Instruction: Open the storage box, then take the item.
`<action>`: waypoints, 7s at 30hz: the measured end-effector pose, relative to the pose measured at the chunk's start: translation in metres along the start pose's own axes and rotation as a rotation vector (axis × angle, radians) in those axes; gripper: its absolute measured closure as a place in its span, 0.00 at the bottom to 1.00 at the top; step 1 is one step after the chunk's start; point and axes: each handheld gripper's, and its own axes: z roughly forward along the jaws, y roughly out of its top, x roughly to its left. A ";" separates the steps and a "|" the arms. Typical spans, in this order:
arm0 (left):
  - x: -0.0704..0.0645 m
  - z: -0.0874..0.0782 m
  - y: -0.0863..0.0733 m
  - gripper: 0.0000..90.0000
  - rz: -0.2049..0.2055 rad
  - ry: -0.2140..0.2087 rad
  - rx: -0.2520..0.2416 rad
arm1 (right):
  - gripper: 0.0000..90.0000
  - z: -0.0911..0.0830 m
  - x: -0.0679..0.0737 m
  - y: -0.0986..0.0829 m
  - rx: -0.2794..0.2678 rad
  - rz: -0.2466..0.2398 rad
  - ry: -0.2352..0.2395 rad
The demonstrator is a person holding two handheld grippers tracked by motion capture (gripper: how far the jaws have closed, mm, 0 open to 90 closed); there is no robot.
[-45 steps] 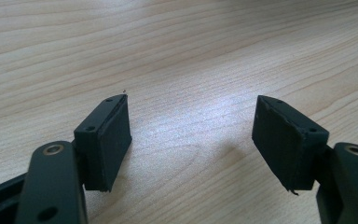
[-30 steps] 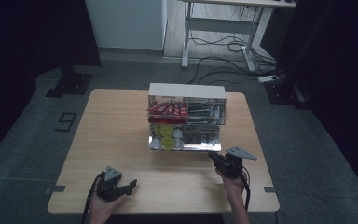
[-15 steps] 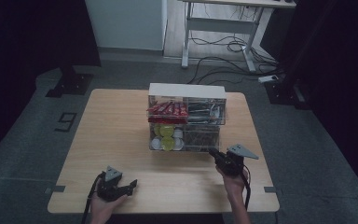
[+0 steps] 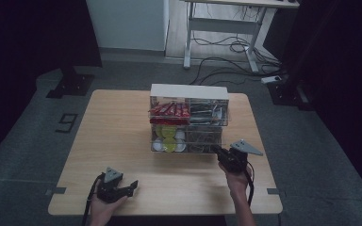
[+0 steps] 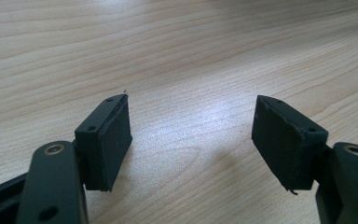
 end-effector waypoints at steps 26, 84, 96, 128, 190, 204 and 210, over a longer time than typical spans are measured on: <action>0.002 -0.002 0.001 0.33 -0.007 -0.004 -0.006 | 0.99 0.007 0.001 0.036 -0.015 0.014 0.005; -0.049 0.007 0.068 0.34 0.063 0.012 -0.152 | 0.98 0.004 -0.006 0.039 -0.055 0.020 0.041; -0.060 0.021 0.085 0.35 0.087 0.014 -0.134 | 0.98 0.005 -0.004 0.039 -0.051 0.000 0.022; -0.080 0.050 0.118 0.35 0.084 -0.010 -0.121 | 0.98 0.006 -0.003 0.043 -0.025 -0.009 0.020; -0.092 0.073 0.131 0.42 0.112 0.051 -0.188 | 0.98 0.008 -0.002 0.044 -0.016 -0.009 0.025; -0.085 0.055 0.132 0.42 0.108 0.057 -0.217 | 0.98 0.008 -0.002 0.044 -0.017 -0.008 0.021; -0.085 0.053 0.133 0.42 0.114 0.061 -0.221 | 0.98 0.008 -0.002 0.044 -0.016 -0.009 0.019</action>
